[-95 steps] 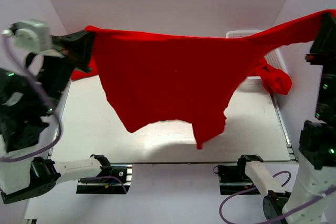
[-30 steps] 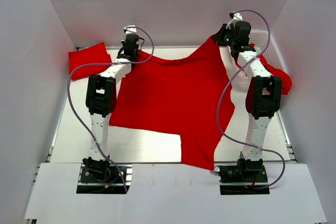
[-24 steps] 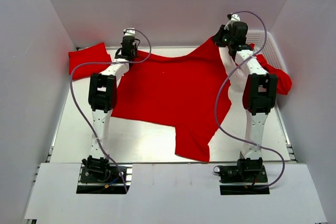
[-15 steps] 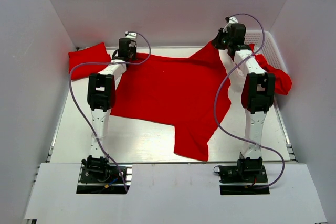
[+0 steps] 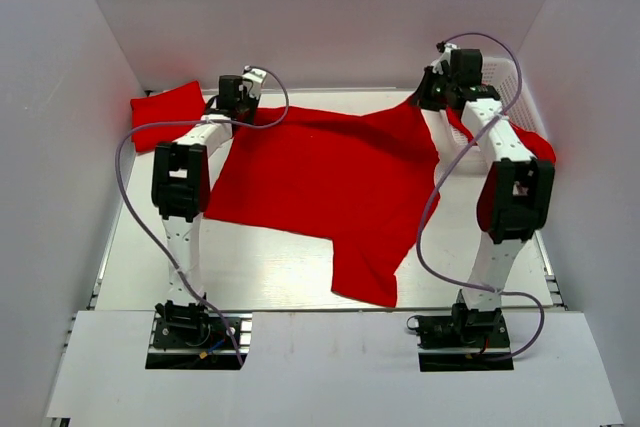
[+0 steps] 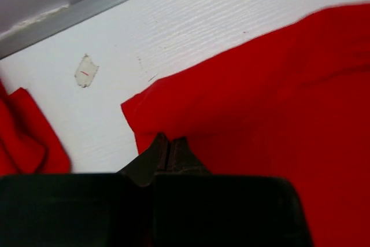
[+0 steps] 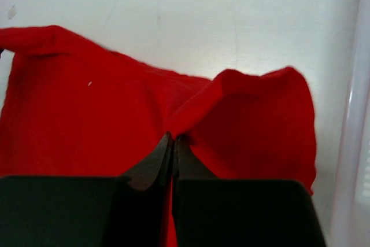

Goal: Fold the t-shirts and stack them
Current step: Fold the flattened tshirt in 1/3 of the way

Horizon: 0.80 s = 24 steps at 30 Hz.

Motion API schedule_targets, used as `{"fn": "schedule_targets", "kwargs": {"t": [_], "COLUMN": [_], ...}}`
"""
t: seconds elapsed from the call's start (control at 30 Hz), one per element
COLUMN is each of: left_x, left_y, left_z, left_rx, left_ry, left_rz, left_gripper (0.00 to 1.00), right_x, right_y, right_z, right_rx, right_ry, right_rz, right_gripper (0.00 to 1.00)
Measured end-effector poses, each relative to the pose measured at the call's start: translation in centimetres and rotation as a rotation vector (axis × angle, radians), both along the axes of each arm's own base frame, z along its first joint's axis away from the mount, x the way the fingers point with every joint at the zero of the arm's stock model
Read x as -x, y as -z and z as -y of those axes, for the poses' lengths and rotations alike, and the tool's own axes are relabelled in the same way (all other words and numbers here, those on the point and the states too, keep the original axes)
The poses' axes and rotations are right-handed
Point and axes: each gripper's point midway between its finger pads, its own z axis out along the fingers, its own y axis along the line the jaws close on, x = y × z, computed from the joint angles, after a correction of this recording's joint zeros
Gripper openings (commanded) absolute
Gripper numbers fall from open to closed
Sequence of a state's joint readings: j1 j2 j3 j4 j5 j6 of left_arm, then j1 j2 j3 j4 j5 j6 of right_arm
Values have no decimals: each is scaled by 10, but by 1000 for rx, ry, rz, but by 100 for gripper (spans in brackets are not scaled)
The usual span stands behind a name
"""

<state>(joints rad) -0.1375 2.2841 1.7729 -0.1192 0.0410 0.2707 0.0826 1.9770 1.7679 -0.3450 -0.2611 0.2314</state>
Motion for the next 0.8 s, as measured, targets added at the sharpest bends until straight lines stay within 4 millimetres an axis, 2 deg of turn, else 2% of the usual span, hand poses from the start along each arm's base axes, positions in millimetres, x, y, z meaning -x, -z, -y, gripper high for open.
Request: {"fn": "schedule_targets", "kwargs": {"t": [0.1,0.23,0.53,0.6,0.7,0.73,0.77,0.8], "left_x": [10,21,48,52,58,60,63,64], "left_y": [-9,-13,7,12,17,17,18,19], "left_z": [-6,-16,-34,-35,-35,-35,-36,-36], "left_rx": [-16,-32,-53,-55,-58,-58,-59,-59], "left_ry": [0,-11,-36,-37,-37,-36,-36,-37], "left_rz": [2,-7,-74,-88,-107,-113,-123,-129], "left_gripper": [0,0,0,0,0,0,10,19], "right_x": [26,55,118,134,146,150,154,159], "right_y": [-6,6,59,65,64,64,65,67], "right_z": [-3,-4,-4,-4,-4,-4,-4,-4], "right_rx": [-26,-46,-88,-98,-121,-127,-138,-145], "right_ry": [-8,4,63,82,110,119,132,143], "right_rz": [-33,-116,-345,-388,-412,-417,-429,-441], "right_gripper": [0,0,0,0,0,5,10,10]}}
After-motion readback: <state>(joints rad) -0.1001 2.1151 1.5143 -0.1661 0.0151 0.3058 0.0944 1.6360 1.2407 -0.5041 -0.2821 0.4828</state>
